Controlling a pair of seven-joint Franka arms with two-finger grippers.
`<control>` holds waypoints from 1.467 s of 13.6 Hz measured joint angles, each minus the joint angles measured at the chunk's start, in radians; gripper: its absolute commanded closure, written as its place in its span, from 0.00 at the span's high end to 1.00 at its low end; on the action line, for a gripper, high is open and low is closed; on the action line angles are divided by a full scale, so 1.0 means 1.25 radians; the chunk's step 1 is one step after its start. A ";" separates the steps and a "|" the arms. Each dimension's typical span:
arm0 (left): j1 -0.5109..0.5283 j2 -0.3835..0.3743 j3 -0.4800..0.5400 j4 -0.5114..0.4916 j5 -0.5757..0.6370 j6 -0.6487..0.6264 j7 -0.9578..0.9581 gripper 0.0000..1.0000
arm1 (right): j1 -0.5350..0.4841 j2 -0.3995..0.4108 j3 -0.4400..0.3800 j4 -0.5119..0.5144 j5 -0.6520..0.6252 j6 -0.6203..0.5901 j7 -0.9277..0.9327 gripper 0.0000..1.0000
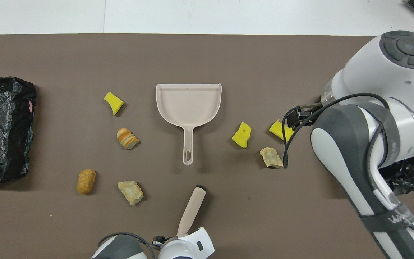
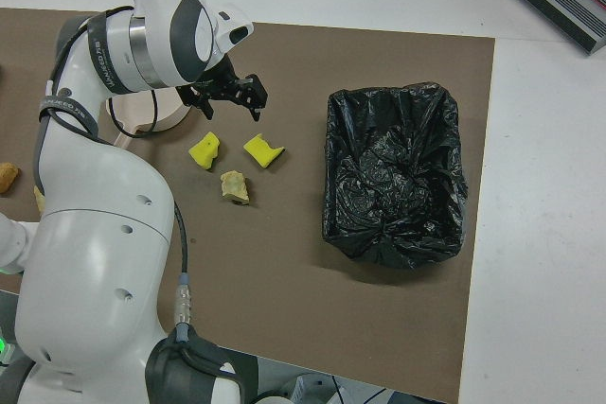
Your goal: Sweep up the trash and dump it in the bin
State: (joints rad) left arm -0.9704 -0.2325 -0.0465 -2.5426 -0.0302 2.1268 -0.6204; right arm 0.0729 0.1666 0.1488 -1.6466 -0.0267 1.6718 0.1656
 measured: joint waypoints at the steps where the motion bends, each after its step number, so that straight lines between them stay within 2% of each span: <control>1: 0.001 0.000 0.003 0.003 0.000 -0.010 0.000 0.00 | 0.001 0.000 0.001 -0.002 0.000 0.003 0.000 1.00; 4: 0.042 -0.001 0.014 0.046 0.001 -0.103 -0.001 0.00 | 0.017 0.000 0.005 -0.010 0.001 0.029 0.000 1.00; 7: 0.141 -0.015 0.021 0.090 0.014 -0.176 -0.001 0.00 | 0.060 0.002 0.007 -0.029 0.008 0.083 0.045 1.00; 9: 0.211 -0.034 0.024 0.100 0.048 -0.189 0.001 0.00 | 0.100 0.010 0.008 -0.043 0.035 0.133 0.103 1.00; 12: 0.307 -0.041 0.024 0.101 0.079 -0.192 0.001 0.00 | 0.162 0.043 0.009 -0.048 0.054 0.214 0.201 1.00; 16: 0.467 -0.039 0.025 0.101 0.149 -0.189 0.006 0.00 | 0.287 0.110 0.009 -0.047 0.050 0.321 0.336 1.00; 19: 0.592 -0.024 0.026 0.101 0.162 -0.098 0.116 0.00 | 0.377 0.176 0.009 -0.033 -0.033 0.379 0.465 1.00; 20: 0.625 -0.013 0.026 0.103 0.162 -0.070 0.154 0.00 | 0.396 0.194 0.009 -0.029 -0.054 0.392 0.489 0.96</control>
State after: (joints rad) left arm -0.1894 -0.2494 -0.0139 -2.4144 0.1725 2.0395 -0.4278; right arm 0.5679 0.4097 0.1596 -1.6823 -0.0942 2.1614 0.7763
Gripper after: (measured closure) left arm 0.736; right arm 0.000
